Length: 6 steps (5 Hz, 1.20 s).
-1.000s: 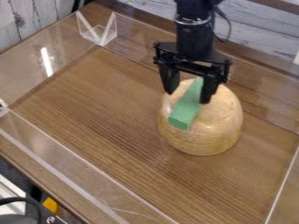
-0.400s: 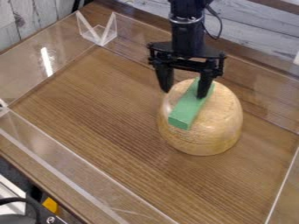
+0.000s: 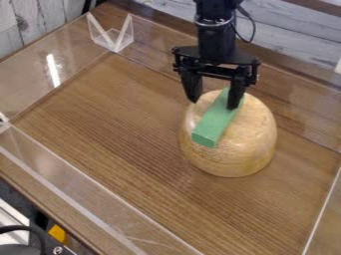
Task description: Put the green block in the brown bowl
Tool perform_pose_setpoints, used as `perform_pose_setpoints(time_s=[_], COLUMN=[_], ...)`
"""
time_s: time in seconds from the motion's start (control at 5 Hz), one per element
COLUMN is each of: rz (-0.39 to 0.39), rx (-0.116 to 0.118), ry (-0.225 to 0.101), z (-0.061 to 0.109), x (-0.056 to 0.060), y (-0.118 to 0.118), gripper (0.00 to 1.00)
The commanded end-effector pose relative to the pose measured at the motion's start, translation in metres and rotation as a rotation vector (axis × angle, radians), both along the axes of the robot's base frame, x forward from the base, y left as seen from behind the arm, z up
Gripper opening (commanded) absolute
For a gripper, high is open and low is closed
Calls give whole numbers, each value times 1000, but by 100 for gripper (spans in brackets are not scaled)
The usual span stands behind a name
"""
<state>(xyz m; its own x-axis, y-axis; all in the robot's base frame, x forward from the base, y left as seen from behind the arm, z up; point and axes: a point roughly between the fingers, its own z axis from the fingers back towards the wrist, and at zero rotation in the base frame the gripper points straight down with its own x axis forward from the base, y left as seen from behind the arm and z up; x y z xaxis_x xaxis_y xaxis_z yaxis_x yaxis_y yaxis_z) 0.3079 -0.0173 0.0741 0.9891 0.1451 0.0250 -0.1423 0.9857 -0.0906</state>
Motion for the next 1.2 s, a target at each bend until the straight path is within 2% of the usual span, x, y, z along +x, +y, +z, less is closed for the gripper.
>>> perform_pose_setpoints(time_s=[0.0,0.2,0.6,1.0], rz=[57,122,44,-34], rx=[6,11,24,23], ry=[20,31,49,72], z=[-6,-6,-40,-24], x=[-5,-8,6,-7], y=[-2,-3,-3,29], gripper=[100,100,100,100])
